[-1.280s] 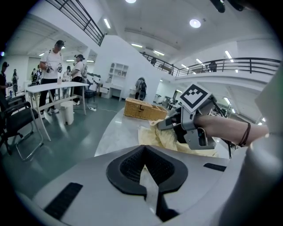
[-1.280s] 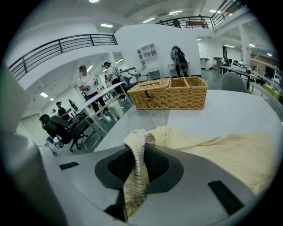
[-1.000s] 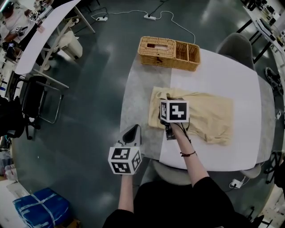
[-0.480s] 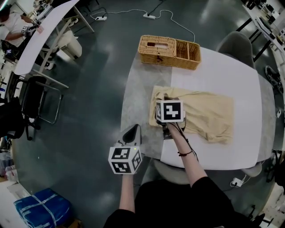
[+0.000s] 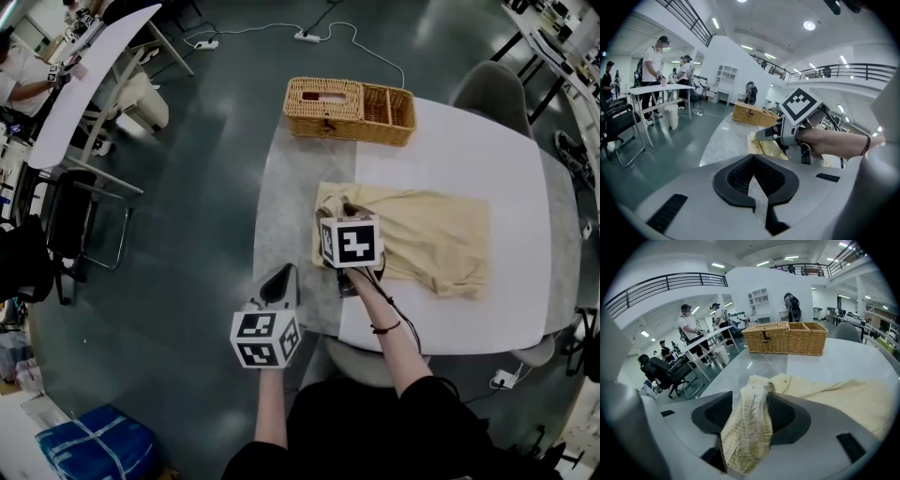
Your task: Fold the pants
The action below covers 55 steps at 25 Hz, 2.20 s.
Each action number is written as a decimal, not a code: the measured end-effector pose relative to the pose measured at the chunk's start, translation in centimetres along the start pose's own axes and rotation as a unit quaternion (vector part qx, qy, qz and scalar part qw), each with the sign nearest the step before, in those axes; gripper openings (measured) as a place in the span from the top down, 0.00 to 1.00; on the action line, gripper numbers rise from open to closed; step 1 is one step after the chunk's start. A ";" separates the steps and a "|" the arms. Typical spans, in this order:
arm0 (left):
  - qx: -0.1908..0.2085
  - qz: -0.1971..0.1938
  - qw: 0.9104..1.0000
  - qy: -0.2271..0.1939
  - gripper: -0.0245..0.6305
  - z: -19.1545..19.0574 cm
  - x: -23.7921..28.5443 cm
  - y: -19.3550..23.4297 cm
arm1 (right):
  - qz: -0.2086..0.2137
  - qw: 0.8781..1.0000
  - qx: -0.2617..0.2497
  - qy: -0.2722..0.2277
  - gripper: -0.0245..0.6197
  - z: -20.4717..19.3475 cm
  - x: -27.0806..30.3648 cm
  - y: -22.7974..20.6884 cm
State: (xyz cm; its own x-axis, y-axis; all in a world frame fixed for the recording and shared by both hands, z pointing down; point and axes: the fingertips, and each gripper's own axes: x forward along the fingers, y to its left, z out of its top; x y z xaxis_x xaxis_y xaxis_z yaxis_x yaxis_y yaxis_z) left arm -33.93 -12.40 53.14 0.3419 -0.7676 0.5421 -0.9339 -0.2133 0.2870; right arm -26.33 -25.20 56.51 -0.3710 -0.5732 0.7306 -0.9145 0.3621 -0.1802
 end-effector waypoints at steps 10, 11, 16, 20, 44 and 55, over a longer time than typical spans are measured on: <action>0.007 -0.006 1.000 0.003 0.95 0.0 0.0 -0.5 | 0.000 0.999 -0.002 -0.038 0.58 0.4 -0.9 -0.1; 0.008 -0.007 1.000 0.003 0.95 0.0 0.0 -0.7 | 0.001 0.999 0.000 -0.042 0.57 0.5 -1.1 -0.1; 0.014 -0.015 1.000 0.002 0.95 0.3 0.2 -1.2 | 0.025 0.997 0.021 -0.069 0.57 1.0 -2.1 0.0; 0.020 -0.021 1.000 0.000 0.95 0.8 0.2 -1.7 | 0.060 0.993 0.036 -0.091 0.57 1.6 -3.7 0.1; 0.085 -0.104 0.991 -0.004 0.95 4.0 5.3 -17.2 | 0.065 0.980 0.085 -0.169 0.94 -2.3 -18.4 -19.0; 0.105 -0.127 0.986 0.015 0.95 2.8 8.8 -23.1 | -0.004 0.982 0.114 -0.150 0.94 -5.7 -20.5 -28.4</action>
State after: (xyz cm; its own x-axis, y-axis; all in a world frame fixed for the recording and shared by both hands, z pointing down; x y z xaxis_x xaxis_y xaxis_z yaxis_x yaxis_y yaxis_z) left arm -9.58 -15.94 49.10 0.5671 -0.6558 0.4983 -0.8181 -0.5186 0.2486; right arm 8.20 -19.56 50.37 -0.3631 -0.7789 0.5114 -0.9174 0.2027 -0.3426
